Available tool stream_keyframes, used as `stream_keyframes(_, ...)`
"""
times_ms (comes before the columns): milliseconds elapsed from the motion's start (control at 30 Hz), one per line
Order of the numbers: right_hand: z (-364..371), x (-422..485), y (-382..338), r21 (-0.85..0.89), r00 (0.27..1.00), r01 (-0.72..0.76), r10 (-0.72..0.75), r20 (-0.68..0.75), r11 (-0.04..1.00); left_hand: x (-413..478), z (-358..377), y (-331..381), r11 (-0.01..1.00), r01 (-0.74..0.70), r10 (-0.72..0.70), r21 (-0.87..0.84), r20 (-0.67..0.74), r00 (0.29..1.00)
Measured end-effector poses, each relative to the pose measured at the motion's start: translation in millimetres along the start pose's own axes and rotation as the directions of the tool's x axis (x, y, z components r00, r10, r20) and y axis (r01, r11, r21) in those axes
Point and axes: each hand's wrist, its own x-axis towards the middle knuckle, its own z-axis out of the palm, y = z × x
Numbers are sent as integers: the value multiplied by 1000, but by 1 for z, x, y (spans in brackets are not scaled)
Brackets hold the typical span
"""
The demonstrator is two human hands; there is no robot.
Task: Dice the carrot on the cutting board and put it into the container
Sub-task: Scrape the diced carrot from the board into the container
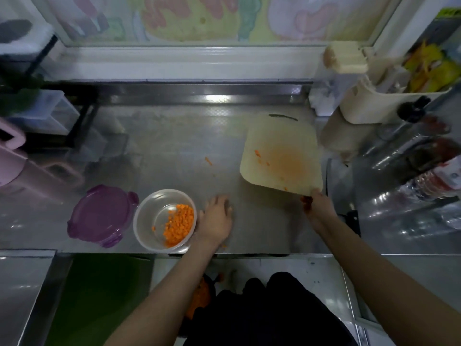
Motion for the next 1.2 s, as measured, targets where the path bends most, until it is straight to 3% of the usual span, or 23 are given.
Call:
stream_keyframes(100, -1, 11, 0, 155, 998, -54, 58, -21, 986, -10, 5, -1, 965, -53, 44, 256, 38, 998)
stream_keyframes(233, -2, 23, 6, 264, 995, -102, 98, 28, 959, -15, 6, -4, 935, -93, 77, 343, 61, 995)
stream_keyframes(300, -3, 23, 9, 129, 994, -102, 96, 51, 986, -16, 5, -7, 934, -112, 92, 340, 74, 993)
stream_keyframes(400, -2, 19, 14, -309, 998, -52, 64, 28, 950, -18, 3, -9, 935, -129, 109, 331, 79, 991)
stream_keyframes(467, -3, 11, 19, -577, 998, 34, 2, 61, 816, -18, 3, -8, 932, -136, 114, 336, 86, 990)
stream_keyframes(500, -3, 5, 22, -715, 991, 134, -77, 112, 686, -18, 3, -8, 924, -140, 116, 357, 89, 989)
stream_keyframes(567, -1, -7, 31, -867, 923, 377, -209, 323, 325, -17, 2, -7, 902, -158, 131, 401, 94, 987)
stream_keyframes(633, 5, -14, 46, -857, 849, 513, -170, 499, 48, -15, -2, -6, 890, -181, 139, 418, 129, 982)
stream_keyframes(700, 14, -19, 59, -845, 852, 503, -56, 520, -181, -15, -10, -3, 900, -206, 151, 384, 171, 974)
stream_keyframes(733, 20, -24, 63, -831, 856, 490, -35, 516, -264, -17, -16, -1, 906, -222, 177, 361, 153, 972)
stream_keyframes(800, 36, -36, 64, -783, 810, 531, -77, 581, -323, -24, -34, 3, 905, -272, 286, 326, 4, 958)
stream_keyframes(900, 64, -58, 62, -665, 663, 693, -115, 740, -279, -41, -67, -8, 911, -341, 405, 234, -336, 851)
stream_keyframes(967, 84, -76, 60, -617, 609, 778, -98, 787, -119, -55, -86, -32, 946, -260, 323, 192, -517, 793)
stream_keyframes(1033, 104, -90, 61, -564, 561, 826, -127, 818, 9, -69, -102, -62, 988, -83, 145, 128, -613, 777)
stream_keyframes(1100, 124, -98, 69, -565, 580, 813, -101, 809, 140, -79, -109, -98, 993, 98, -42, 62, -597, 801)
stream_keyframes(1200, 149, -101, 84, -645, 688, 671, 18, 725, 366, -91, -105, -144, 967, 221, -132, 128, -491, 861)
